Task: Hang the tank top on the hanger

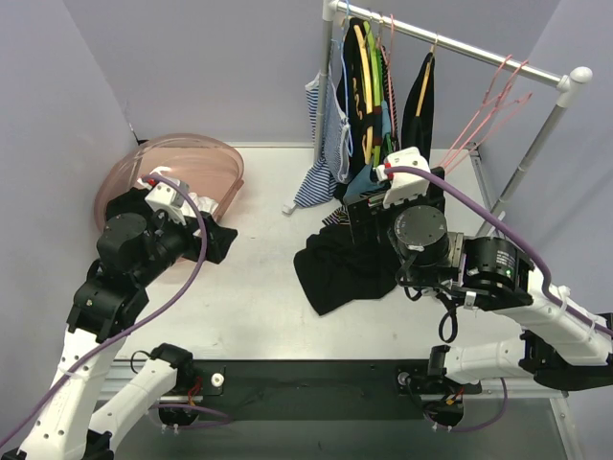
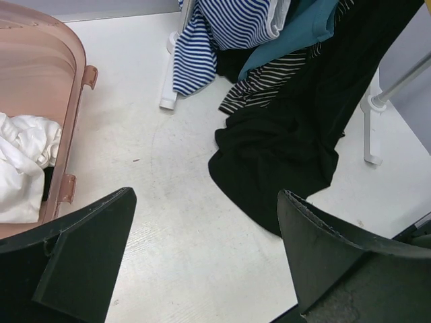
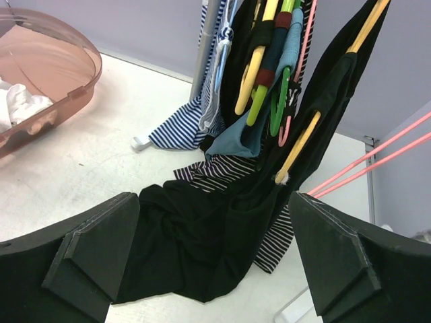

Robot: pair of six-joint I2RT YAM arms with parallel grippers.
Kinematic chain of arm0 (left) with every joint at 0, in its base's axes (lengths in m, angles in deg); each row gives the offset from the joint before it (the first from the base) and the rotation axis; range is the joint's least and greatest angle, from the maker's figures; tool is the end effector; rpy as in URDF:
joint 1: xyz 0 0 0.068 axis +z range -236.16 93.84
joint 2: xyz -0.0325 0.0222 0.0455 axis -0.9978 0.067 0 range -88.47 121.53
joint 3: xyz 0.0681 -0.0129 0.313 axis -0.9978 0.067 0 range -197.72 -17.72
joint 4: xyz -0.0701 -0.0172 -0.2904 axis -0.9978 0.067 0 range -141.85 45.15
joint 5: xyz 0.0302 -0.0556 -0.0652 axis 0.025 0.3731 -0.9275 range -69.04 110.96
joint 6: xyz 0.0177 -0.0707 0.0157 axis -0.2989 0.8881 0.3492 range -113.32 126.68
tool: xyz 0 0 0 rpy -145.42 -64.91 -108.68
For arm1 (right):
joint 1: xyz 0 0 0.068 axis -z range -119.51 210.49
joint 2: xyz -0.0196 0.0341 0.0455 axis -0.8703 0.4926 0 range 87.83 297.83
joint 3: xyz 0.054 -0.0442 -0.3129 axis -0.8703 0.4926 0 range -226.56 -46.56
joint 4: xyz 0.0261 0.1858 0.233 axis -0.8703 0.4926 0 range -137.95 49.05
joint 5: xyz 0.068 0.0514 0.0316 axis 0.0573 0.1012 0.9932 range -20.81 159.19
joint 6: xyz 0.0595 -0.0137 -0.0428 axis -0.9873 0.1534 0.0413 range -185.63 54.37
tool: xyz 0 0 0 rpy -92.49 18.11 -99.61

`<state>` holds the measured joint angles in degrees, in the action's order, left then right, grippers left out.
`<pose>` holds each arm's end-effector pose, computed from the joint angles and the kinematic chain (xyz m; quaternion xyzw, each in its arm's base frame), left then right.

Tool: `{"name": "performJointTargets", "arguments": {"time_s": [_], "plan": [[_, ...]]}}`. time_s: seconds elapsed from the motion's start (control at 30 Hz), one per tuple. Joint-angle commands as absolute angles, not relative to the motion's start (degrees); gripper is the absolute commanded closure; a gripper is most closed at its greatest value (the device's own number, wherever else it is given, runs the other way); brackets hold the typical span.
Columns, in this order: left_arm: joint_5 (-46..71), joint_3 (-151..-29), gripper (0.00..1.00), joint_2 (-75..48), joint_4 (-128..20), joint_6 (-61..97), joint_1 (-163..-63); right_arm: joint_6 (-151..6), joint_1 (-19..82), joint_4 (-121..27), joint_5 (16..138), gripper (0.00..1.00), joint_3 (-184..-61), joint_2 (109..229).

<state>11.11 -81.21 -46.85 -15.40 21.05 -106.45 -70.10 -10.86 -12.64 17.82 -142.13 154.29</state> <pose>0.1457 -0.0653 0.4492 0.0931 0.7845 -0.2464 0.5615 0.1189 0.1996 0.5794 -0.1280 0.7193 0.1153 0.6730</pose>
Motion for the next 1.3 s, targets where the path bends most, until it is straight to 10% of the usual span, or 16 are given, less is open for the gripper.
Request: {"name": "performJointTargets", "arguments": {"time_s": [0.0, 0.33, 0.77, 1.27], "plan": [[12.5, -82.4, 0.03, -47.6, -16.0, 21.3, -106.3, -70.7, -11.2, -14.1, 16.2, 0.00, -141.9, 152.5], [16.0, -77.8, 0.03, -44.3, -25.9, 24.9, -104.6, -63.9, -9.9, -15.9, 40.4, 0.00, -137.0, 149.5], [13.5, -80.6, 0.04, -18.8, -30.5, 38.5, -78.8, -69.4, -2.7, -14.5, 60.2, 0.06, -133.2, 159.1], [23.1, -100.1, 0.36, 11.9, -20.2, 30.3, -78.7, -74.9, -3.7, -23.3, 66.6, 0.09, -120.8, 157.8]]}}
